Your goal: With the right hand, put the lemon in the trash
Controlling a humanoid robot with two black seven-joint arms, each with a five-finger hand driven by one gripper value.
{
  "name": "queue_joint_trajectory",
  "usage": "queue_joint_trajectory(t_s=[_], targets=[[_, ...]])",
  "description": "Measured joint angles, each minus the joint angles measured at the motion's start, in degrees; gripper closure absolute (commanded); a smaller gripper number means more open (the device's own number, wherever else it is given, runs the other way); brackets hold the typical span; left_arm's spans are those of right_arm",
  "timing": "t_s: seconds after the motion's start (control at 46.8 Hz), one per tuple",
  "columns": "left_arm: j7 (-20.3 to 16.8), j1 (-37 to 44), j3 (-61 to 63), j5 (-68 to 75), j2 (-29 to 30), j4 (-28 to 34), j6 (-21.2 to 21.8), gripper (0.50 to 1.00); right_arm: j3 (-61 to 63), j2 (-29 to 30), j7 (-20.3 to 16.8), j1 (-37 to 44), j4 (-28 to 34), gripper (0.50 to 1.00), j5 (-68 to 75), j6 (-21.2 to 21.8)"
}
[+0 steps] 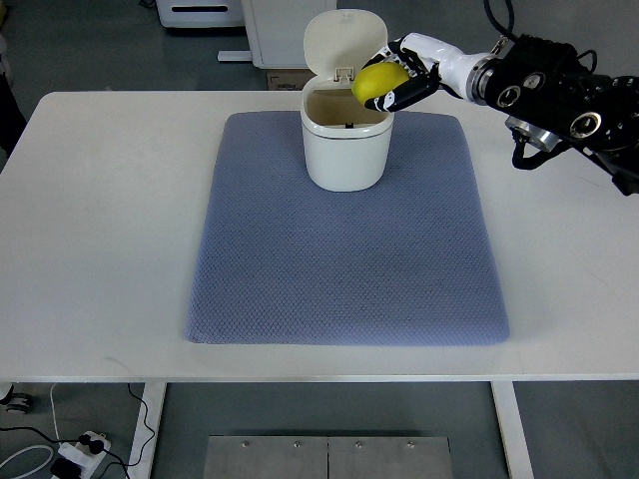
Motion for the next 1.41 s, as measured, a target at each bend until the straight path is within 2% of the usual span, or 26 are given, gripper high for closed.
queue_joint_trajectory(t_s=[0.085, 0.342, 0.727, 0.855, 1.026, 1.411], targets=[[0.0, 0.0, 0.0, 0.0, 0.0, 0.0, 0.0, 0.5, 0.0, 0.0, 0.0, 0.1, 0.0, 0.733, 0.1, 0.0], [0.0, 0.0, 0.0, 0.0, 0.0, 0.0, 0.0, 0.5, 0.3, 0.0, 0.1, 0.3, 0.1, 0.647, 0.2, 0.3], [0.0, 0.0, 0.0, 0.0, 0.0, 0.0, 0.0, 0.5, 0.7, -0.2, 0.1, 0.3, 0.2, 0.624, 0.2, 0.5], [0.0, 0.0, 0.0, 0.0, 0.0, 0.0, 0.0, 0.5, 1.4, -1.4, 0.2, 0.1, 0.3, 0.597, 0.2, 0.6], [0.0, 0.0, 0.0, 0.0, 0.0, 0.0, 0.0, 0.5, 5.4, -4.1, 0.2, -1.0, 0.6, 0.525, 0.3, 0.7], [0.0, 0.0, 0.0, 0.0, 0.0, 0.0, 0.0, 0.5, 19.0, -11.4, 0.2, -9.6, 3.0, 0.513, -0.2, 0.8]])
